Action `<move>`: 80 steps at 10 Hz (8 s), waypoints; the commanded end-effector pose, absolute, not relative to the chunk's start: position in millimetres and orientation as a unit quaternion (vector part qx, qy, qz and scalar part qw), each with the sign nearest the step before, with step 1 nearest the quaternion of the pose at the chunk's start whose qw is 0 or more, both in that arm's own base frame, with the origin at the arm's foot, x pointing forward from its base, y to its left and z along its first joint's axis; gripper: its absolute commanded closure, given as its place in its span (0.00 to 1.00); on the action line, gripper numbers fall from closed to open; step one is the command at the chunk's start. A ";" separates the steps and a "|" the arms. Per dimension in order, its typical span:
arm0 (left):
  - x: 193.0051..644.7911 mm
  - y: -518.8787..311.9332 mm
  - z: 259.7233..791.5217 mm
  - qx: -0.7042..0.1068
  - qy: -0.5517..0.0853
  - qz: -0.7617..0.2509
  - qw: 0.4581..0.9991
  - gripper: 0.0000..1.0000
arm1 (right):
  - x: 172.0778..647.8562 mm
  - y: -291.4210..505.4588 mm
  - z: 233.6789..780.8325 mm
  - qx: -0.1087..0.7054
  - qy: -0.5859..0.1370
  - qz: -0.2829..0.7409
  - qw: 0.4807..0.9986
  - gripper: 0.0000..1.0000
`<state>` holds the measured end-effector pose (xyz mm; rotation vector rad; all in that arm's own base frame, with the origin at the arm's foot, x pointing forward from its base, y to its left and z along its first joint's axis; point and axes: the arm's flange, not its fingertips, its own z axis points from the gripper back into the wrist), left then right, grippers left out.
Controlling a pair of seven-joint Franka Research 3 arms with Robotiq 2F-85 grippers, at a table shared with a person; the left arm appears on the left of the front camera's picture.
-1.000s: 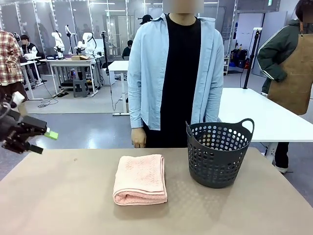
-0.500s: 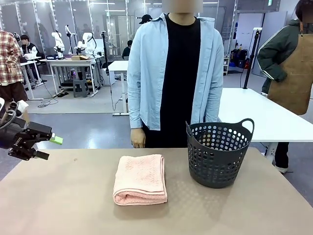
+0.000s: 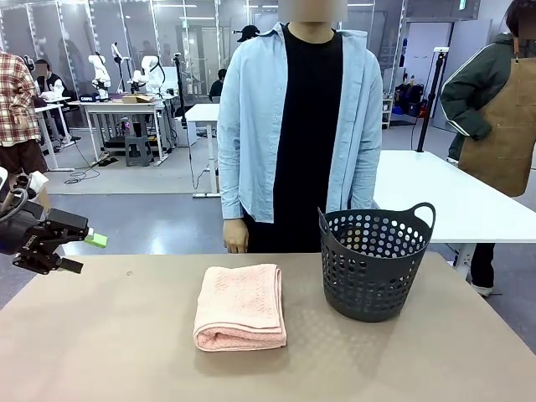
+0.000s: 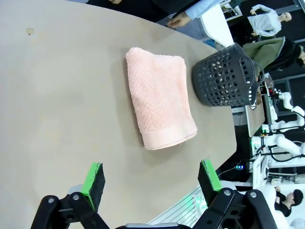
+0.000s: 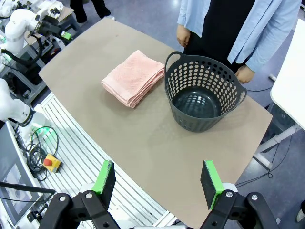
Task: Fold the towel.
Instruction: Pick up the 100 cm Hotel Towel and place it on the left side of the table.
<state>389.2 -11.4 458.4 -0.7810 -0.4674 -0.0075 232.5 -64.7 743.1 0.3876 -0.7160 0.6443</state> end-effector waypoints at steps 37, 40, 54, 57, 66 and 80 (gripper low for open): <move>517.7 -184.8 252.0 -0.548 -0.074 0.072 0.830 1.00 | 232.6 -63.1 744.3 0.184 -0.341 0.296 0.873 0.09; 517.7 -184.8 252.0 -0.548 -0.074 0.072 0.830 1.00 | 232.6 -63.1 744.3 0.184 -0.341 0.296 0.873 0.09; 444.6 148.3 309.0 -0.502 -0.147 -0.037 0.851 0.91 | 232.6 -63.1 744.3 0.184 -0.341 0.296 0.873 0.09; 439.4 201.1 298.5 -0.488 -0.158 -0.025 0.858 0.91 | 232.6 -63.1 744.3 0.184 -0.341 0.296 0.873 0.09; 444.3 196.3 307.5 -0.450 -0.173 -0.012 0.876 0.00 | 232.6 -63.1 744.3 0.184 -0.341 0.296 0.873 0.09; 422.0 197.0 374.1 -0.372 -0.208 -0.060 0.903 0.00 | 232.6 -63.1 744.3 0.184 -0.341 0.296 0.873 0.09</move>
